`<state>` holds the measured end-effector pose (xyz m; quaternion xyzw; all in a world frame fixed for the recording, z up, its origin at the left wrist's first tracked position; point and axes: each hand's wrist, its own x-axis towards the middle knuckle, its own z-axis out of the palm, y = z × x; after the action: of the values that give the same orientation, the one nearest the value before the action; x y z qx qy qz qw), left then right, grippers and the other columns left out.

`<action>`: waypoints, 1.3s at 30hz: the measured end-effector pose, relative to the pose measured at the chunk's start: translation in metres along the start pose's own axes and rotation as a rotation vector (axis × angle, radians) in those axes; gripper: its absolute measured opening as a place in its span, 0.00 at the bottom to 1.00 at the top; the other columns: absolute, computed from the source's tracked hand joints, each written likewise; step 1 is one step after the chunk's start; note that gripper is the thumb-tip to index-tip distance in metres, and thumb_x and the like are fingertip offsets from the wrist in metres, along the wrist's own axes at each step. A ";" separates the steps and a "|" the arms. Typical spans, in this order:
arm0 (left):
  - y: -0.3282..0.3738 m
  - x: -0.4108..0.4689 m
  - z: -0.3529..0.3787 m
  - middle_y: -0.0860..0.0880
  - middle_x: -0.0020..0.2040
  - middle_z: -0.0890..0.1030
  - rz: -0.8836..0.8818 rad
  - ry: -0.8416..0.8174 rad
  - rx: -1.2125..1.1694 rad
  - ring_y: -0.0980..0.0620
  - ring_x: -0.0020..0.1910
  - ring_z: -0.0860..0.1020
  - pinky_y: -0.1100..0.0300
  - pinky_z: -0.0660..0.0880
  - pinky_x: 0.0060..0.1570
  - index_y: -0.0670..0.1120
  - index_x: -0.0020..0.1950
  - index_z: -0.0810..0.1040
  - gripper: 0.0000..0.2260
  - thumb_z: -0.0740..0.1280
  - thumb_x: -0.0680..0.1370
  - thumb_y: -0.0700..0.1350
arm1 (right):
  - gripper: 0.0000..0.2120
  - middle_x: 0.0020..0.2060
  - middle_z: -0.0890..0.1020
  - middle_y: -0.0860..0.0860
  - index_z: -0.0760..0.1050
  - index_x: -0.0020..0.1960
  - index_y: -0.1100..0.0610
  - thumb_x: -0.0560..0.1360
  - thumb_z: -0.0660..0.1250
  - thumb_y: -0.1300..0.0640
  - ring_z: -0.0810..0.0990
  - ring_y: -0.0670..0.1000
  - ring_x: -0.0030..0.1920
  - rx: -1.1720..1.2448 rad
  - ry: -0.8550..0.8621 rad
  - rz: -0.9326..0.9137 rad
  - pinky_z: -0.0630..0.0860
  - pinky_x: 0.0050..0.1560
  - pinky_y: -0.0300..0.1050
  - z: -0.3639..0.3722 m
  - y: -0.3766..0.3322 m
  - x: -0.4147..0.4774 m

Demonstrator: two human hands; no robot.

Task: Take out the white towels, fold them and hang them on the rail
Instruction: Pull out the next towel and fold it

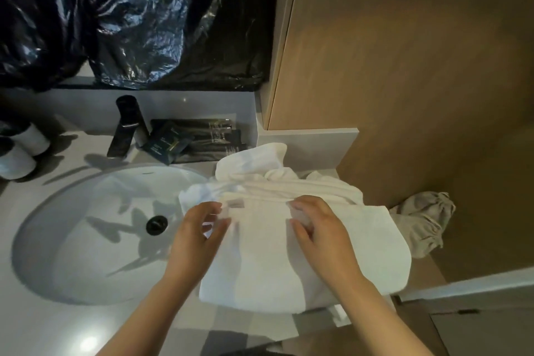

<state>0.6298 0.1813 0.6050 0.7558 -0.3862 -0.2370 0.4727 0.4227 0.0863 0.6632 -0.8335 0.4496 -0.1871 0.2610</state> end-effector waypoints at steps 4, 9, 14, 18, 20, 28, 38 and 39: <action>-0.004 0.002 0.000 0.55 0.54 0.77 -0.088 -0.003 -0.034 0.61 0.48 0.78 0.70 0.73 0.41 0.54 0.56 0.76 0.11 0.71 0.76 0.47 | 0.16 0.63 0.73 0.43 0.74 0.67 0.48 0.79 0.66 0.54 0.76 0.41 0.47 -0.056 -0.015 -0.031 0.68 0.52 0.25 0.007 -0.006 0.007; -0.008 0.007 -0.001 0.56 0.51 0.80 -0.144 -0.037 -0.041 0.63 0.45 0.79 0.71 0.72 0.40 0.59 0.51 0.75 0.09 0.72 0.75 0.48 | 0.08 0.49 0.69 0.44 0.78 0.56 0.53 0.78 0.68 0.54 0.76 0.49 0.37 -0.193 -0.042 0.006 0.71 0.41 0.40 0.010 -0.013 0.024; -0.011 0.010 -0.002 0.59 0.44 0.81 -0.160 -0.068 -0.001 0.64 0.44 0.79 0.71 0.70 0.40 0.63 0.46 0.74 0.08 0.70 0.75 0.49 | 0.03 0.47 0.78 0.48 0.76 0.49 0.53 0.79 0.66 0.54 0.78 0.51 0.45 -0.197 0.010 0.016 0.72 0.42 0.45 0.007 -0.018 0.041; -0.015 0.015 0.000 0.51 0.36 0.79 -0.172 -0.123 0.101 0.55 0.37 0.77 0.64 0.69 0.34 0.51 0.44 0.77 0.06 0.65 0.78 0.51 | 0.04 0.48 0.78 0.49 0.76 0.50 0.54 0.80 0.65 0.54 0.78 0.52 0.45 -0.228 0.009 0.092 0.70 0.40 0.45 0.017 -0.018 0.050; -0.017 0.016 0.003 0.46 0.31 0.73 -0.202 -0.143 0.132 0.50 0.31 0.72 0.61 0.64 0.31 0.43 0.37 0.72 0.15 0.63 0.79 0.50 | 0.06 0.52 0.77 0.50 0.77 0.52 0.55 0.81 0.63 0.54 0.78 0.54 0.46 -0.265 0.011 0.137 0.67 0.38 0.44 0.026 -0.017 0.053; -0.018 0.011 0.001 0.45 0.31 0.68 -0.337 -0.108 -0.142 0.55 0.29 0.67 0.67 0.61 0.29 0.37 0.31 0.67 0.19 0.68 0.77 0.44 | 0.12 0.55 0.75 0.47 0.78 0.61 0.52 0.80 0.64 0.50 0.80 0.52 0.45 -0.266 0.003 0.006 0.67 0.37 0.40 0.032 -0.013 0.038; -0.019 0.013 -0.019 0.52 0.56 0.83 -0.419 -0.294 -0.479 0.50 0.57 0.81 0.46 0.73 0.64 0.53 0.57 0.82 0.24 0.71 0.66 0.65 | 0.06 0.35 0.77 0.41 0.75 0.44 0.48 0.79 0.65 0.52 0.74 0.45 0.37 -0.010 -0.212 -0.096 0.74 0.43 0.48 0.002 -0.008 0.037; -0.020 0.012 -0.020 0.52 0.58 0.83 -0.418 -0.292 -0.490 0.51 0.58 0.80 0.46 0.73 0.65 0.53 0.59 0.81 0.28 0.72 0.64 0.66 | 0.06 0.34 0.78 0.42 0.75 0.44 0.48 0.79 0.66 0.52 0.74 0.46 0.37 0.037 -0.248 -0.097 0.74 0.43 0.48 -0.002 -0.007 0.036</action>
<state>0.6585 0.1876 0.5961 0.6408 -0.2186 -0.5196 0.5211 0.4454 0.0583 0.6718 -0.8661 0.3694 -0.1035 0.3205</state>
